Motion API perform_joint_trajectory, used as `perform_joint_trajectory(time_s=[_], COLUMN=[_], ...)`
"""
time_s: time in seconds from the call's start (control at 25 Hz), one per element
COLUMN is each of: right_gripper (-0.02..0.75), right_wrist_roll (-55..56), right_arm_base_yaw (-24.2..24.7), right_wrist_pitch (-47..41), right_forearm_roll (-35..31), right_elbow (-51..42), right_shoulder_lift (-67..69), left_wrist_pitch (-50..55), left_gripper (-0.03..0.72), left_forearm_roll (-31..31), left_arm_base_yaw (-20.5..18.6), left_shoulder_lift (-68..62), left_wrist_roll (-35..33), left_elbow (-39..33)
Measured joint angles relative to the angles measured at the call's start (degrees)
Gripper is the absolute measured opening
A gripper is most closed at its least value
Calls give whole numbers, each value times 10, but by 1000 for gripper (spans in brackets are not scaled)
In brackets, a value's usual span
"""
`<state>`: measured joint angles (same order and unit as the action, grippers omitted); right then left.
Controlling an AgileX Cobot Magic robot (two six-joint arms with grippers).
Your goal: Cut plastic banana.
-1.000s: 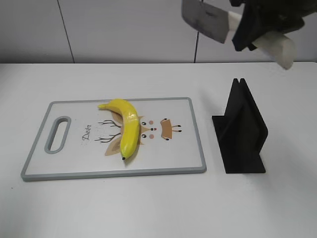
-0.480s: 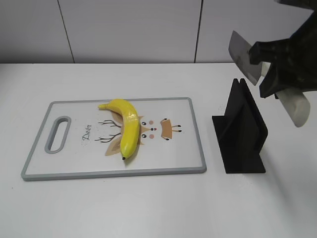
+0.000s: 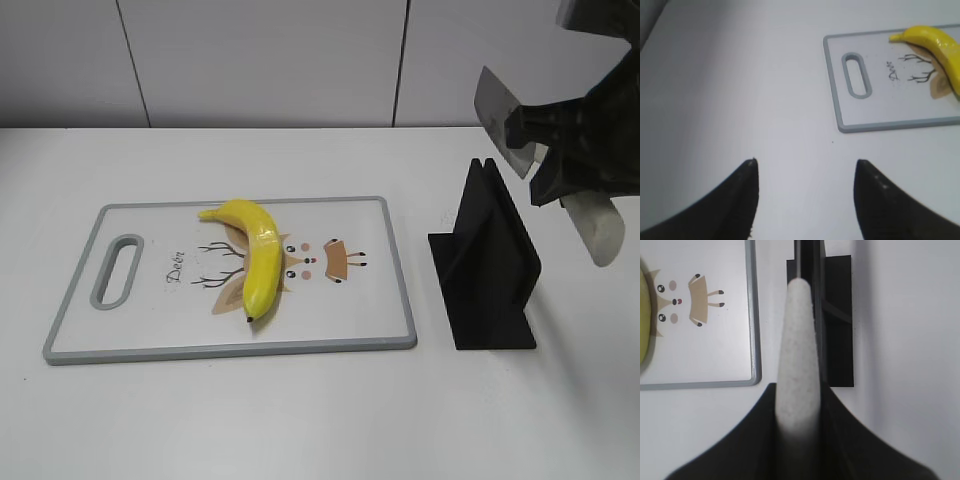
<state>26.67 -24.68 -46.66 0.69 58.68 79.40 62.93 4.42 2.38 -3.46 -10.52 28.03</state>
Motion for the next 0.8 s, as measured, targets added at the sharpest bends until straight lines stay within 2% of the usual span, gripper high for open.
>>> perform_joint_trajectory(time_s=[0.52,0.8], right_gripper=[165,165], right_wrist_roll=[0,-3], right_arm_base_yaw=[0,0], right_wrist_pitch=[20,24], right_forearm_roll=[4,4], right_elbow=[-4,-4], right_shoulder_lift=[3,50], left_wrist_pitch=[-4,-4], left_gripper=[555,552], left_forearm_roll=[2,2], left_arm_base_yaw=[0,0], left_shoulder_lift=[37,37], left_wrist_roll=[0,0], left_elbow=[0,0])
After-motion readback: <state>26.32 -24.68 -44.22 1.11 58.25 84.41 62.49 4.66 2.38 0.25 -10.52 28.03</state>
